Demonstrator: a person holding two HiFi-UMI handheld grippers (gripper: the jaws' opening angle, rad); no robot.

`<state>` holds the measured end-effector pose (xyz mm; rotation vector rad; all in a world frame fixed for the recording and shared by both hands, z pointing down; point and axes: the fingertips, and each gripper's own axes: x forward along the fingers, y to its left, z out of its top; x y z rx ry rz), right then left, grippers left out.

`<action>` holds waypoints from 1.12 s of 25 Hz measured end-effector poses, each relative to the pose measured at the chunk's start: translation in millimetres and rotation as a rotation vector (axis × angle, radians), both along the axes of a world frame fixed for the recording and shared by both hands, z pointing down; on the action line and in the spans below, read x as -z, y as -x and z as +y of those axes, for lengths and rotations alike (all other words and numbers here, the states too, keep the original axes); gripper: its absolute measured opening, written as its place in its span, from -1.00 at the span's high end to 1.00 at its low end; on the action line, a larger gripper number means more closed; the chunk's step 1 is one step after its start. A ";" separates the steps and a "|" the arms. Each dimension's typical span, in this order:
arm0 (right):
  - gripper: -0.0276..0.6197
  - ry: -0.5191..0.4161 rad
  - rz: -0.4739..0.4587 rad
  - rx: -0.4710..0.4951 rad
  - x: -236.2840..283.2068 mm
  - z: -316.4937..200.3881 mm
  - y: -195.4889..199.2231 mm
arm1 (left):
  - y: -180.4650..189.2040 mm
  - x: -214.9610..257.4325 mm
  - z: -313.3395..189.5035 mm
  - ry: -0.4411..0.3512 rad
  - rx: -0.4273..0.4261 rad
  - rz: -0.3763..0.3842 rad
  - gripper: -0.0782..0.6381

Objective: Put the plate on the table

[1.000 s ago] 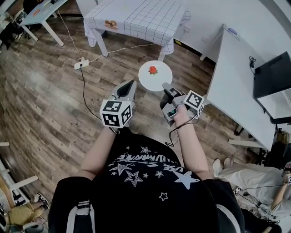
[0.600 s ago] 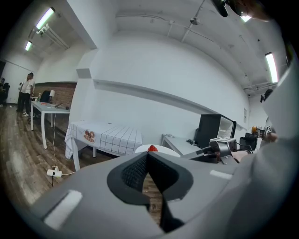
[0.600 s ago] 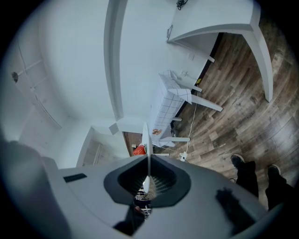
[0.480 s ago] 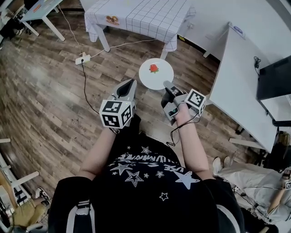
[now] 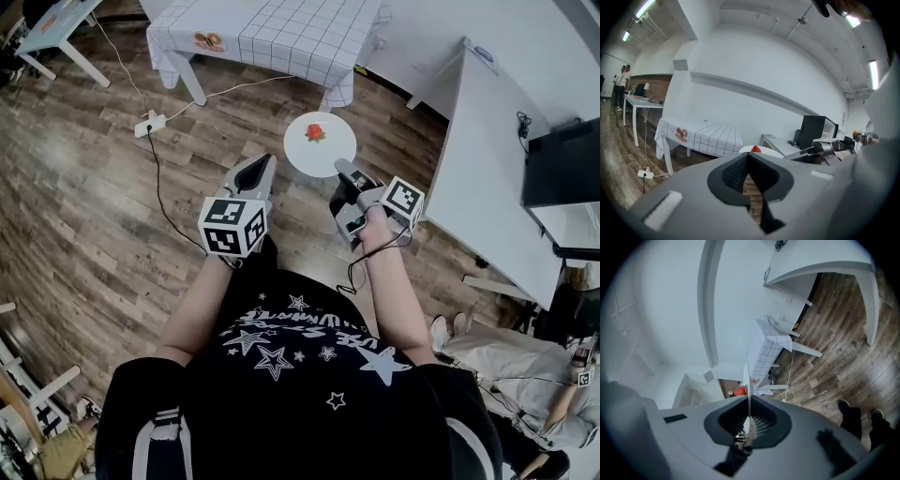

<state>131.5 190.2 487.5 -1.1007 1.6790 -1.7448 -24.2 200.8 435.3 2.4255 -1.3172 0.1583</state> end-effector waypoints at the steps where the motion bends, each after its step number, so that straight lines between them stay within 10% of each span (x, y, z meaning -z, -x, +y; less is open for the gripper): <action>1: 0.85 0.002 0.002 -0.001 0.3 -10.1 2.6 | 2.4 -0.9 -10.0 0.005 0.004 0.002 0.76; 28: 0.85 -0.008 0.051 -0.057 36.9 -213.2 55.6 | 65.6 14.3 -231.0 0.021 -0.043 0.038 0.76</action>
